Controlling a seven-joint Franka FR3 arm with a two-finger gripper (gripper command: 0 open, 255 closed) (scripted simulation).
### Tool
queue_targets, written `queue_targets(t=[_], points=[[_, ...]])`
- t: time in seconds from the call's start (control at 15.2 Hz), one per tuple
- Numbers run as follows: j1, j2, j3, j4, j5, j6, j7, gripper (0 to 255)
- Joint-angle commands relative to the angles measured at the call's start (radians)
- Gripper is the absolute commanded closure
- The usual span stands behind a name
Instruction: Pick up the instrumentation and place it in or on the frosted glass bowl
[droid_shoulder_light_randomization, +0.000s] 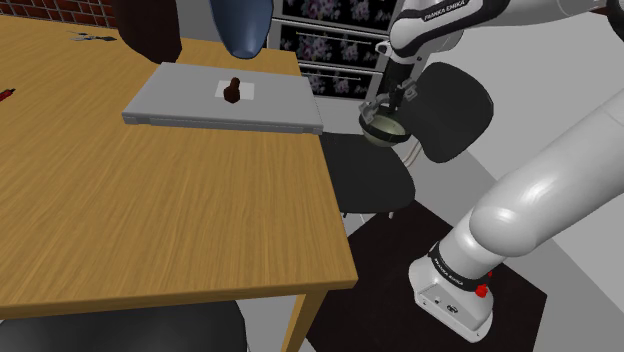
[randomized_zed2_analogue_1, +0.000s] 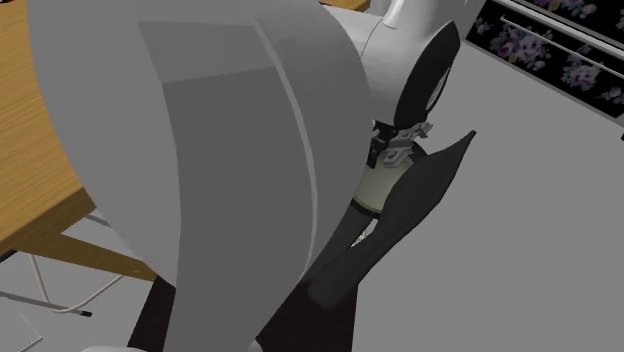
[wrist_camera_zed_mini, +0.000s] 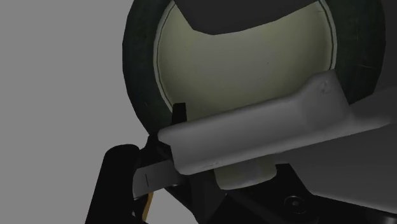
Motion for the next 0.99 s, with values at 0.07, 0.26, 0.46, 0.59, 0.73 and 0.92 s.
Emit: queue_targets(t=[0.07, 0.26, 0.46, 0.59, 0.73, 0.92], points=[[-0.01, 0.017, -0.014, -0.009, -0.013, -0.018, 0.0, 0], [-0.019, -0.003, -0.006, 0.029, -0.013, -0.076, -0.011, 0], [-0.027, -0.024, 0.014, 0.069, -0.012, -0.137, -0.01, 0], [-0.029, -0.023, 0.016, 0.069, -0.012, -0.137, -0.01, 0], [-0.03, -0.023, 0.017, 0.069, -0.011, -0.137, -0.01, 0], [-0.032, -0.023, 0.019, 0.069, -0.011, -0.137, -0.01, 0]])
